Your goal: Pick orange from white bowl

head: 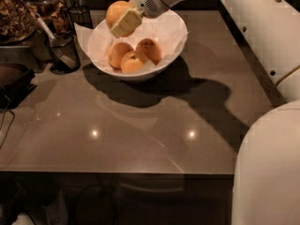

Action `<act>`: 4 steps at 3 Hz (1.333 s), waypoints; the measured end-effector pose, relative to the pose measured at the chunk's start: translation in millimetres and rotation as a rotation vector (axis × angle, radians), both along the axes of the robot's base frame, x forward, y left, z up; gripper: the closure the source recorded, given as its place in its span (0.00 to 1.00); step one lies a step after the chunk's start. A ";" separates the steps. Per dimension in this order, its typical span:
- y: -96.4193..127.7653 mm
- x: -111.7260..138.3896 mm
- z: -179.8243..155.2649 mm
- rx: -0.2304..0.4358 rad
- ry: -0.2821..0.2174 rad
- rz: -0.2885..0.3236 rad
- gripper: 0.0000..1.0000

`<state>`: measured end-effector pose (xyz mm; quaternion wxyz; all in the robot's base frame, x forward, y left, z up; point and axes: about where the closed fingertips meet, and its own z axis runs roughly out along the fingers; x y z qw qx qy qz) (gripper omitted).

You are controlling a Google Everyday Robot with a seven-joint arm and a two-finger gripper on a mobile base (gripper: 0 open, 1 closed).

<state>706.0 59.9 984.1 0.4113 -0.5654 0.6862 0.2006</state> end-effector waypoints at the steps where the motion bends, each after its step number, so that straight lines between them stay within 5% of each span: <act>1: -2.7 -18.4 13.9 0.027 0.010 -0.038 1.00; 2: -7.0 -52.4 32.0 0.032 0.018 -0.082 1.00; 4: -8.4 -60.4 31.3 0.027 0.029 -0.100 1.00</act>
Offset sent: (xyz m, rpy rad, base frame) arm -0.0975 -0.0168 0.0571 0.0346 0.0248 -0.1431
